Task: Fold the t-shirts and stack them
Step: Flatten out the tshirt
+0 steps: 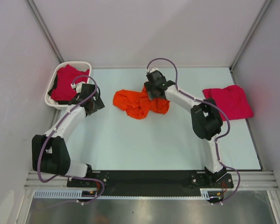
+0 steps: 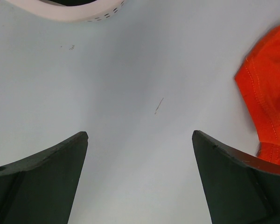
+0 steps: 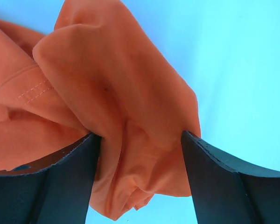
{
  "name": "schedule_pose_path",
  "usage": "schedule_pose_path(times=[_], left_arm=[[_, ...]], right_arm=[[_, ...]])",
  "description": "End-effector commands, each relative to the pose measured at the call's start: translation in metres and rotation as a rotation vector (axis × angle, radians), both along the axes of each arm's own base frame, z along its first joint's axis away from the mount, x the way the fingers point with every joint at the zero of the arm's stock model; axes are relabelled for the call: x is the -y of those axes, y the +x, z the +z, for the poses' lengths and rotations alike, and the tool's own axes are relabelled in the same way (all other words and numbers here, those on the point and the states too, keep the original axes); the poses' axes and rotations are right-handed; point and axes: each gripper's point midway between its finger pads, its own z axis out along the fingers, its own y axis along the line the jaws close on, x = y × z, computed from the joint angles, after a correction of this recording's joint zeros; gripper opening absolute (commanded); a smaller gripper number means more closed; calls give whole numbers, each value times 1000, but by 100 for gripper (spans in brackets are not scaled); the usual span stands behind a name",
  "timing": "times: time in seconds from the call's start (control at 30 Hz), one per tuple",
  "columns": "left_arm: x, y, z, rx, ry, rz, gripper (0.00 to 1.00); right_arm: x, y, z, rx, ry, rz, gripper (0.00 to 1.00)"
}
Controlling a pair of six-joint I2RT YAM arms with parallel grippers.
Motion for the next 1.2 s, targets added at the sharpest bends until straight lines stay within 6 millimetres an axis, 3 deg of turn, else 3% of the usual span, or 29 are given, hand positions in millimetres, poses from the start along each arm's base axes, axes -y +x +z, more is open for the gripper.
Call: schedule_pose_path(times=[0.0,0.1,0.13,0.2,0.23,0.33,0.4,0.43,0.47,0.53,0.97,1.07,1.17], left_arm=[[3,4,4,33,-15,-3,100],[3,4,2,27,-16,-4,100],[3,5,2,26,-14,-4,100],[4,5,1,23,-15,-8,100],[4,4,1,22,-14,-8,100],[6,5,0,21,-17,-13,100],[6,5,0,19,-16,-16,100],[7,5,-1,18,-17,-17,100],[7,5,-1,17,-16,-18,100],[7,5,-1,17,-16,-19,100],[9,3,-6,3,-9,-23,100],[8,2,-5,3,-4,-23,100],[7,1,-4,6,-1,-19,100]], right_arm=[[-7,-4,21,25,48,17,74],[-6,-8,25,38,71,28,64],[-10,-9,28,44,93,44,34],[-6,-9,28,48,109,36,9],[-7,-10,31,46,124,45,4],[-6,-9,33,35,131,29,12],[-6,-9,35,33,131,30,33],[-5,-10,35,31,132,28,53],[-5,-11,37,35,136,27,61],[-4,-13,36,34,140,25,67],[-8,-24,39,6,199,59,66],[-8,-22,34,-15,198,63,64],[-12,-23,27,-42,209,83,54]])
